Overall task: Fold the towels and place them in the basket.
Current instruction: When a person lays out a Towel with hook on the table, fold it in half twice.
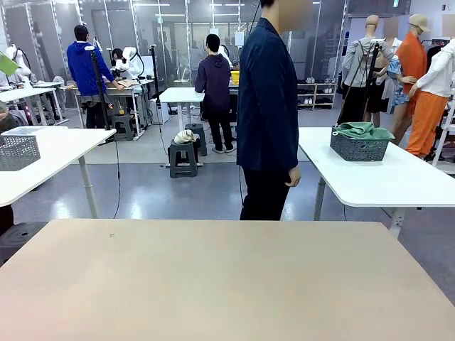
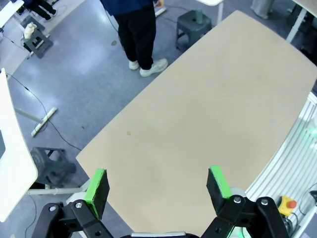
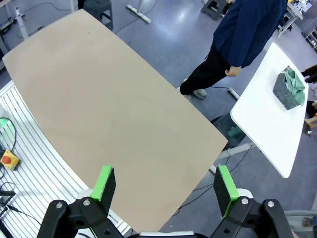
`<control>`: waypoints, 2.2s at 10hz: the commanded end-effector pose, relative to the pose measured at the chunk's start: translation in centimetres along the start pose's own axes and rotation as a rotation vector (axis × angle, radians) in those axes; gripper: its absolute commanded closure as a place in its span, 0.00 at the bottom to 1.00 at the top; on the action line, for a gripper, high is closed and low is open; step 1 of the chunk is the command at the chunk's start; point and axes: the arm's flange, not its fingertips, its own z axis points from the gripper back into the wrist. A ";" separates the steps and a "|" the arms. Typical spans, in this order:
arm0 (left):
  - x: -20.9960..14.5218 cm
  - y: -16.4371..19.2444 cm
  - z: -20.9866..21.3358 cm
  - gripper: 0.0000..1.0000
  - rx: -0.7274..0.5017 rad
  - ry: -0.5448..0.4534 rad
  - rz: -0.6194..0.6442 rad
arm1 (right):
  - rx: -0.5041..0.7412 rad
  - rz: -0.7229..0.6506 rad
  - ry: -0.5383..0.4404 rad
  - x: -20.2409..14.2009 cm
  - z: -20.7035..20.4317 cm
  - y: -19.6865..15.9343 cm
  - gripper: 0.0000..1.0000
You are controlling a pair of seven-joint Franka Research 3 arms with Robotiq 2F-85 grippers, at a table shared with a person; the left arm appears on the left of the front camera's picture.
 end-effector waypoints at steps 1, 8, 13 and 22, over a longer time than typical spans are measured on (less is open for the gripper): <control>0.2 -1.4 0.3 0.00 0.004 0.017 0.011 | 0.006 -0.036 0.018 0.5 0.4 0.5 0.00; 2.1 -3.4 -1.0 0.00 -0.002 0.014 -0.009 | -0.001 -0.002 0.010 0.3 0.1 0.5 0.00; 2.1 -3.4 -1.0 0.00 -0.002 0.014 -0.009 | -0.001 -0.002 0.010 0.3 0.1 0.5 0.00; 1.1 -2.4 2.4 0.00 -0.065 -0.036 -0.014 | -0.001 -0.002 0.010 0.3 0.1 0.5 0.00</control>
